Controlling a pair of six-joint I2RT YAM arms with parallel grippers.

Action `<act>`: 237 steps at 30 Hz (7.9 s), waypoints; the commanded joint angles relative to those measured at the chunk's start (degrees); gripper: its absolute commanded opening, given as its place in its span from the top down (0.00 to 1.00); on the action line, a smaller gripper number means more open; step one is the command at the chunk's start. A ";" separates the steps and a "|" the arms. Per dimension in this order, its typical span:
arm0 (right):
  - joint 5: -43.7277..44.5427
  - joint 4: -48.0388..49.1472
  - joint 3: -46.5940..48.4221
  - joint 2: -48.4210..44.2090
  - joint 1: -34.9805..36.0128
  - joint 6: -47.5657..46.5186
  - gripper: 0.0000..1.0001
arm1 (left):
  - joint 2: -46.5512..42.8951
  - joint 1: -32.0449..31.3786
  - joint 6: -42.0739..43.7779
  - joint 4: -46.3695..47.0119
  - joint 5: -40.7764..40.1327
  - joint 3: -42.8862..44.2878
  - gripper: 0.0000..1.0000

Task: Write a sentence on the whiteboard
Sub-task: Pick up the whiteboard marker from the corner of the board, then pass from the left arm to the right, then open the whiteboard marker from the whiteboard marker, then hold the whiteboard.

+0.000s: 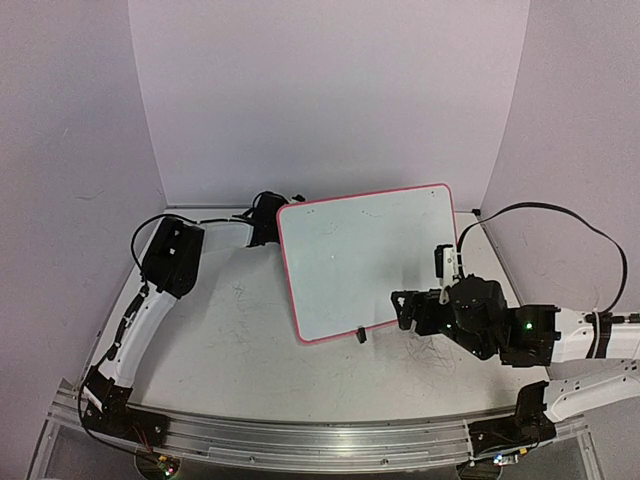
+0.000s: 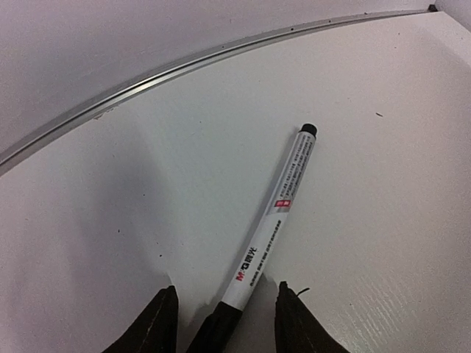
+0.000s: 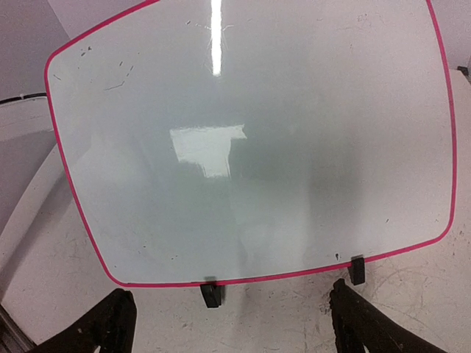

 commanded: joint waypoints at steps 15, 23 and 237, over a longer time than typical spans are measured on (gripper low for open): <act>4.14 -2.32 4.45 -2.50 0.28 -2.05 0.07 | -18.06 -1.01 -5.33 -5.63 -5.09 -20.61 0.99; 6.21 -2.91 4.93 -5.19 0.29 -5.08 0.02 | -39.43 -0.92 -14.83 -4.12 -16.46 -40.72 1.00; -20.14 -7.24 17.80 -7.88 -22.26 -19.28 0.99 | -63.40 -23.80 -44.40 6.72 -42.96 -87.60 0.53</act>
